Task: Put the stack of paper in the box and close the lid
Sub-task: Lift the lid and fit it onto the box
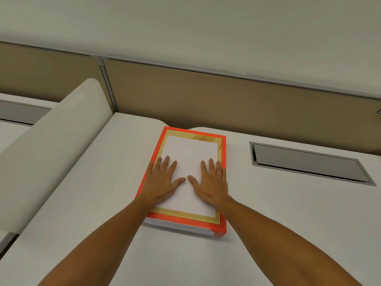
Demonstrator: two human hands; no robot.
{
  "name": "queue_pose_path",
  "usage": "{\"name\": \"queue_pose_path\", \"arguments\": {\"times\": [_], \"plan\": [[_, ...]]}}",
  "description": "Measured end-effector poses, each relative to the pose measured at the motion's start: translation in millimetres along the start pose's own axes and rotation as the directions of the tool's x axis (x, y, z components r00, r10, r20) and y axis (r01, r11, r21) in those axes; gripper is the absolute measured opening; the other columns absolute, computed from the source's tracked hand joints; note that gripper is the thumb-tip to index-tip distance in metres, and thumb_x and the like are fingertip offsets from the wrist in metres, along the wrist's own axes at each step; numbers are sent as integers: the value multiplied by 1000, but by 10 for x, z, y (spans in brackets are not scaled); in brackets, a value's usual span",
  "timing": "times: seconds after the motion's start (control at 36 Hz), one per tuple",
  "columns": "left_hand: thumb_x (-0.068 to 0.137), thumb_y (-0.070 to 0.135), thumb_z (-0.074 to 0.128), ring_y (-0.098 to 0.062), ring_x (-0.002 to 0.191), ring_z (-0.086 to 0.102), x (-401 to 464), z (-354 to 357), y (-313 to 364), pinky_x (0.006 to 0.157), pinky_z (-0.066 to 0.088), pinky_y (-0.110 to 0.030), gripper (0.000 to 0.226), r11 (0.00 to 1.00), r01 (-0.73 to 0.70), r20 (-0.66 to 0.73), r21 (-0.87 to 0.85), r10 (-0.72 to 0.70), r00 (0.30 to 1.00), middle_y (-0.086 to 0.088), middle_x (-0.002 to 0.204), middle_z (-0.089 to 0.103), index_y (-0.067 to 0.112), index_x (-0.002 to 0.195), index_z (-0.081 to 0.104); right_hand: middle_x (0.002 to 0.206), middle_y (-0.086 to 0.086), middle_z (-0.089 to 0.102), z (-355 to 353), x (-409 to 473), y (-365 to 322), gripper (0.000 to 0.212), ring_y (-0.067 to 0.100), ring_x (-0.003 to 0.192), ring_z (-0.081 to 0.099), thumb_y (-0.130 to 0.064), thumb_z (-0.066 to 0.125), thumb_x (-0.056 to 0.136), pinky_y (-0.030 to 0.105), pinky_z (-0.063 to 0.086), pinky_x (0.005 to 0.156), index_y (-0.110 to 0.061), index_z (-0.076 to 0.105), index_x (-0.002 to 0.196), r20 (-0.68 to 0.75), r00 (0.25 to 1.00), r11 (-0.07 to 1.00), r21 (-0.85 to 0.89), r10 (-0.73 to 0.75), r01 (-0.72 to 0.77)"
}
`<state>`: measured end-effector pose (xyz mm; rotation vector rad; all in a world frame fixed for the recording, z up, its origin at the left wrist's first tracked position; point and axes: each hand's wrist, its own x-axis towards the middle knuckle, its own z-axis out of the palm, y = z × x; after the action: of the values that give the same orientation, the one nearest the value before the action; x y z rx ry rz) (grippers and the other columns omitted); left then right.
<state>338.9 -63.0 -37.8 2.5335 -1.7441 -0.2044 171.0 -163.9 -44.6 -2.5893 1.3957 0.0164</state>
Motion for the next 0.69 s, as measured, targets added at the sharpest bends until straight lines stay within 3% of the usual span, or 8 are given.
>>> {"name": "queue_pose_path", "arguments": {"times": [0.47,0.69], "plan": [[72,82,-15,-28,152,-6,21,196,-61,121,-7,-49,100,1000,-7,-32,17,7,999,0,165,-4,32,156,3,168,7,-1,120,-51,13,89,33,154,-7,-77,8,88,51,-3,124,-24,7,160,-58,998,999,-32,-7,6],[71,82,-16,-28,152,-6,12,172,-20,122,-6,-50,101,1000,21,-15,15,-21,1000,0,165,-4,32,156,4,168,8,-7,108,3,58,89,34,153,-12,-77,8,89,51,-8,123,-25,2,160,26,1000,999,-45,-7,8]]}}
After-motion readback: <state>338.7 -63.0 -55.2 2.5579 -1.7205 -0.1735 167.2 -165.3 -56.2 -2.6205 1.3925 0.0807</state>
